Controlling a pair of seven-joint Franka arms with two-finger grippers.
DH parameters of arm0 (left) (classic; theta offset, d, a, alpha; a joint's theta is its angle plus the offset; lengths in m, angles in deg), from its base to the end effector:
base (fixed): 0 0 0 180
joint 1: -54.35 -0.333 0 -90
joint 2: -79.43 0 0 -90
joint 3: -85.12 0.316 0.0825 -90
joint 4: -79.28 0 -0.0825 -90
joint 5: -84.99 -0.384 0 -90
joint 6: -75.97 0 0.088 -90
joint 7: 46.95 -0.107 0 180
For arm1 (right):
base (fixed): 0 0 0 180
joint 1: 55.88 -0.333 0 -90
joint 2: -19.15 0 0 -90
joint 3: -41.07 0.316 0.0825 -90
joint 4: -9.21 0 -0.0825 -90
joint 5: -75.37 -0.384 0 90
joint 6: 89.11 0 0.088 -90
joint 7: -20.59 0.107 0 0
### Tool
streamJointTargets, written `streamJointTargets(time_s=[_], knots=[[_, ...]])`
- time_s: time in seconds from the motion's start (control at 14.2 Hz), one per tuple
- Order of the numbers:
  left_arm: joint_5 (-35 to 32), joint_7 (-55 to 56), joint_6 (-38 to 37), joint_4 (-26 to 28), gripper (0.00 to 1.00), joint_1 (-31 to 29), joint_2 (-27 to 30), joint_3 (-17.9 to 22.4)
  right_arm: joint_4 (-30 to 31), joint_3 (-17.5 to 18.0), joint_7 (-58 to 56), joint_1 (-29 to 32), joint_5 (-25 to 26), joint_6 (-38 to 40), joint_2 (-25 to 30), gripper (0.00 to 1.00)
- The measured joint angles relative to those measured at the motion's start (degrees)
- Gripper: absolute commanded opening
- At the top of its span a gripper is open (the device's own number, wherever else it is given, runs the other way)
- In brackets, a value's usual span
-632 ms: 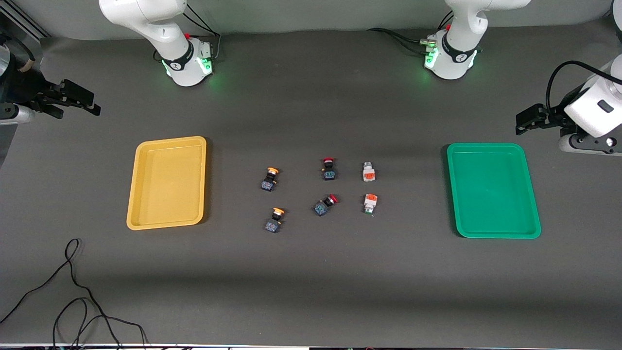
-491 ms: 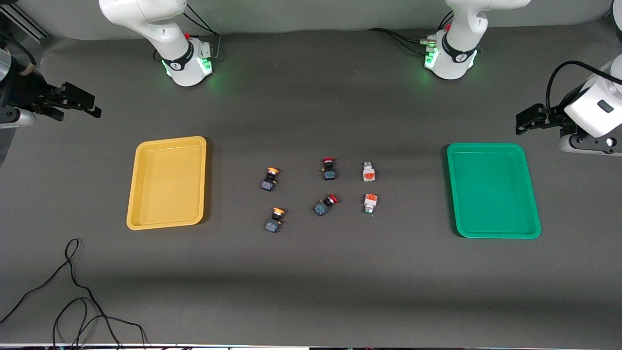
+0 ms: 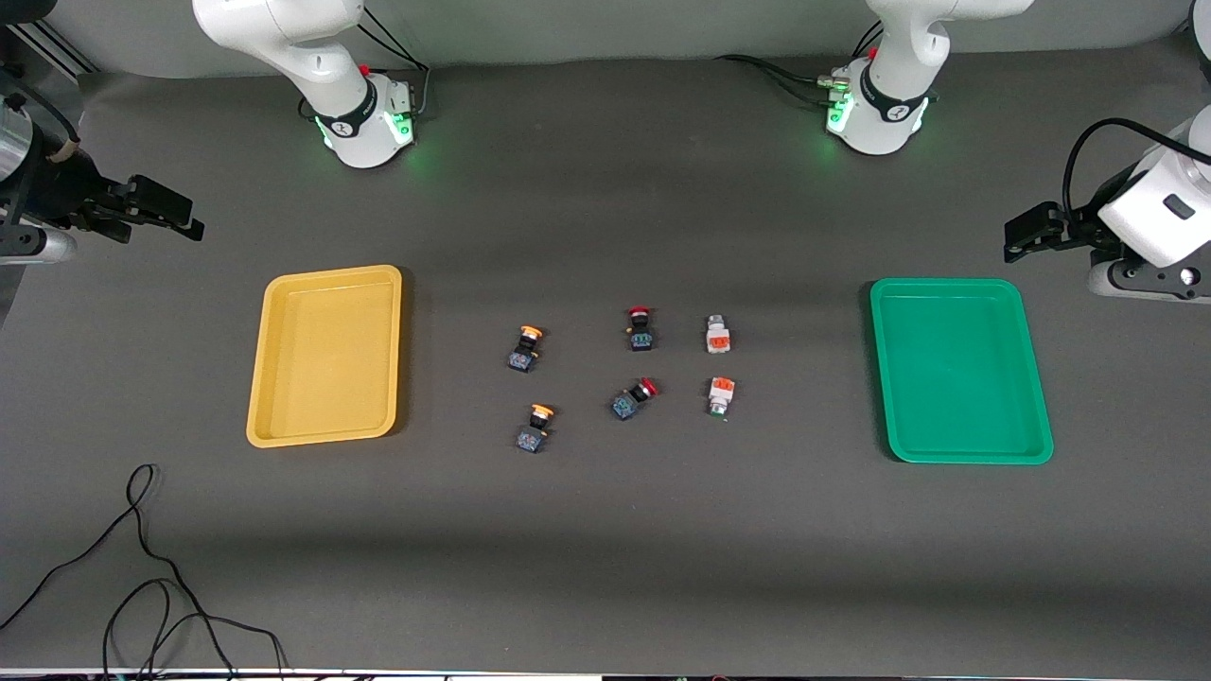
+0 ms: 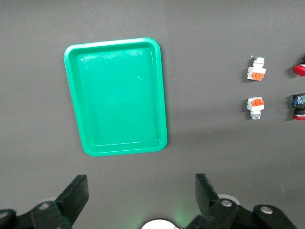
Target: Place green and yellow buttons in trays
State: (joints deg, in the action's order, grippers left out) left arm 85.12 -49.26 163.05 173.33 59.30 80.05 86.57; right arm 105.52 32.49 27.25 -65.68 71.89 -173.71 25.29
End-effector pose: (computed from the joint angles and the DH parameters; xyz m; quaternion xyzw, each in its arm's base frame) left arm 0.5419 -0.0333 0.5932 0.9972 -0.0506 -0.0554 0.0007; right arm 0.5098 0.0136 0.6220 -0.9970 0.0452 0.0517 0.0348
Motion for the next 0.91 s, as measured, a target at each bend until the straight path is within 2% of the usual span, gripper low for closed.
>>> streamJointTargets(time_s=[0.35, 0.63, 0.91], knots=[[0.12, 0.19, 0.00, 0.29, 1.00, 0.47, -0.03, -0.35, -0.48, 1.02, 4.71, -2.33, -0.55, 0.22, -2.57, 1.00], [0.23, 5.41, 1.24, 1.64, 1.00, 4.36, -0.12, -1.20, -4.73, 1.26, 9.46, -5.95, -1.60, 1.71, -7.05, 1.00], [2.96, 12.29, 5.56, 5.49, 1.00, 11.21, -0.17, -1.97, -9.81, 1.49, 19.66, -11.82, -7.47, 1.77, -13.78, 1.00]])
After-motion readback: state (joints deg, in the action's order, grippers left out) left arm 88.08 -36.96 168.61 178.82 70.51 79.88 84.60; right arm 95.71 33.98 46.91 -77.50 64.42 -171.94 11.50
